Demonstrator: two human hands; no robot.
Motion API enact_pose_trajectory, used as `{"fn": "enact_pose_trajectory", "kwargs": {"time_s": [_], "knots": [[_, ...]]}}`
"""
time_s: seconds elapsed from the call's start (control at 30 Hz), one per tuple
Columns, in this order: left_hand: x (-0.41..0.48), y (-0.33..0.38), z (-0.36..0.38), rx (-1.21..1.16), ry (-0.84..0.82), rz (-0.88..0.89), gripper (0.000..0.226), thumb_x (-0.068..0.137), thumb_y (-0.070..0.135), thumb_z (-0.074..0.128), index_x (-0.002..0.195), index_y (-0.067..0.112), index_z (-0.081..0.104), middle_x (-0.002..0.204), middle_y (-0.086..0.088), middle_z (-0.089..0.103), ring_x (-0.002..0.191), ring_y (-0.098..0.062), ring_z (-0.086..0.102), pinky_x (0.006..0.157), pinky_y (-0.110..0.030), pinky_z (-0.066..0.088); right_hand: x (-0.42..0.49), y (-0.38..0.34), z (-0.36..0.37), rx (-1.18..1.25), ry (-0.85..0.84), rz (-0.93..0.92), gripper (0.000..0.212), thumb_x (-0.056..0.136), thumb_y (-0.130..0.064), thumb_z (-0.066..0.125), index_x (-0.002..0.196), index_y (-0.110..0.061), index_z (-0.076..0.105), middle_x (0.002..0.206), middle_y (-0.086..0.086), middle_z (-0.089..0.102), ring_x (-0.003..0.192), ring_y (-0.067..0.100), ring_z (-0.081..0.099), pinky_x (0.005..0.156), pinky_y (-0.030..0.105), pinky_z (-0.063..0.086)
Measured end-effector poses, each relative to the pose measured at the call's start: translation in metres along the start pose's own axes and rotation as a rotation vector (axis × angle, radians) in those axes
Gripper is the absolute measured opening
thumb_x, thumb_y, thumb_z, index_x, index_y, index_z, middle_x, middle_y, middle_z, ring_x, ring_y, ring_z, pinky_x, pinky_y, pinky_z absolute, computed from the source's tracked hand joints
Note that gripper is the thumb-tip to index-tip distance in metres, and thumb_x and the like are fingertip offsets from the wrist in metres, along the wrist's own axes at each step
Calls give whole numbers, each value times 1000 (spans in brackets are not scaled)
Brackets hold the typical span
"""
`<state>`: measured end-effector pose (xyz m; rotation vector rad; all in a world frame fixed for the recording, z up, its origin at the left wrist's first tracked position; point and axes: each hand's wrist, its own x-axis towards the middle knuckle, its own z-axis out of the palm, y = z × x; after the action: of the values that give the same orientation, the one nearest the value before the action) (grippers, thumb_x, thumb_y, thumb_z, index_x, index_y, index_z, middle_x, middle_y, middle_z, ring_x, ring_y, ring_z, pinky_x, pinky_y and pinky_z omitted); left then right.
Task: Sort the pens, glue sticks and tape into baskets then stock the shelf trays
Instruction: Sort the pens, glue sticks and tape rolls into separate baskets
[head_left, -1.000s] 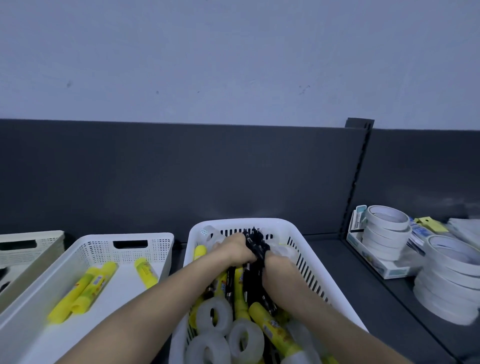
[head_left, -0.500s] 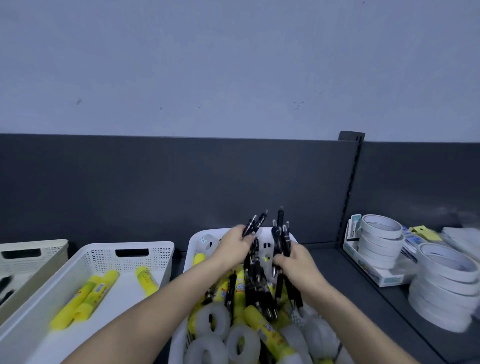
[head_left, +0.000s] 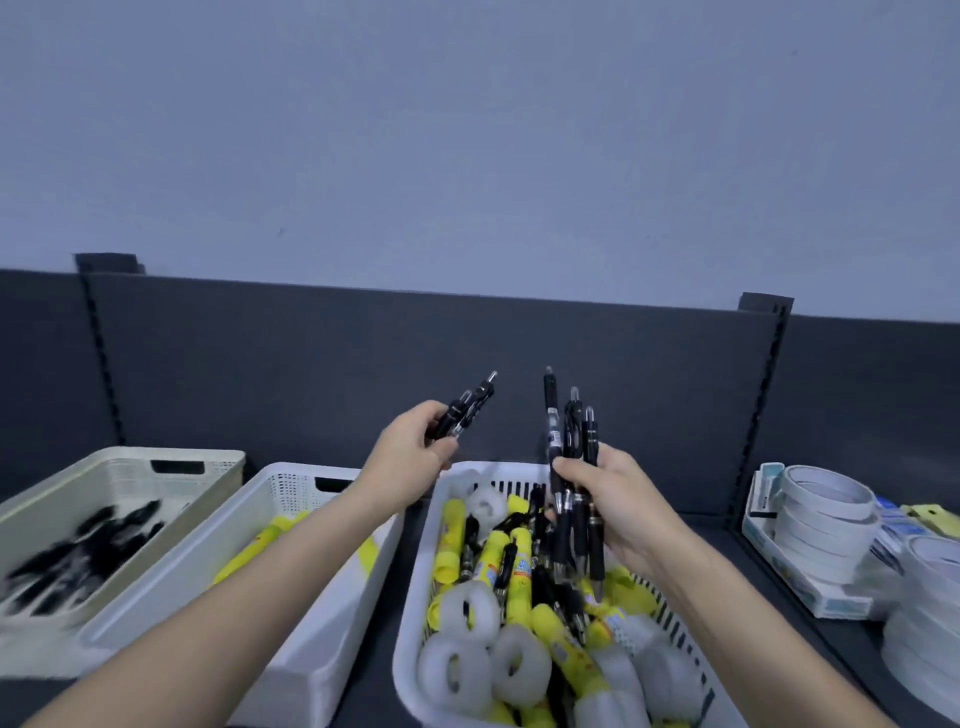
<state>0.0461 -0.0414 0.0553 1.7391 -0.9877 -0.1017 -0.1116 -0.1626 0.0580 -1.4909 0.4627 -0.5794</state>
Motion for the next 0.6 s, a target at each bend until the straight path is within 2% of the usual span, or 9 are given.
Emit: {"fn": "enact_pose_trajectory", "kwargs": {"time_s": [0.1, 0.2, 0.33, 0.47, 0.6], "knots": [[-15, -10, -36, 40, 69, -50, 19, 88, -1, 52, 87, 18, 54, 67, 2, 53, 51, -4, 50, 57, -29, 44, 2, -5, 29, 13, -86, -8, 14, 91, -1, 48, 81, -10, 44, 58, 7, 44, 48, 18, 47, 52, 33, 41], [-29, -21, -72, 49, 146, -74, 28, 87, -3, 52, 80, 24, 53, 70, 0, 53, 63, -16, 52, 54, -25, 45, 4, -8, 62, -26, -176, 8, 19, 91, -1, 48, 75, -9, 42, 57, 9, 47, 46, 19, 48, 45, 29, 43], [-46, -38, -123, 100, 221, -120, 26, 87, -4, 52, 79, 21, 53, 68, 2, 53, 59, -15, 51, 58, -26, 40, 12, -6, 115, -56, -277, 37, 19, 91, 1, 47, 75, -9, 43, 59, 8, 47, 49, 18, 51, 52, 31, 47], [-56, -65, -181, 193, 295, -167, 27, 86, 0, 55, 76, 26, 51, 71, 0, 56, 65, -20, 52, 66, -32, 43, 23, -1, 176, -70, -352, 59, 17, 90, 3, 47, 77, -8, 43, 63, 10, 46, 49, 17, 51, 48, 28, 47], [-64, -97, -245, 240, 305, -249, 9, 89, 5, 54, 89, 14, 54, 77, -3, 57, 67, -18, 55, 63, -27, 42, 40, 10, 244, -61, -396, 104, 16, 90, 3, 45, 78, -7, 45, 63, 13, 48, 48, 18, 52, 47, 29, 47]]}}
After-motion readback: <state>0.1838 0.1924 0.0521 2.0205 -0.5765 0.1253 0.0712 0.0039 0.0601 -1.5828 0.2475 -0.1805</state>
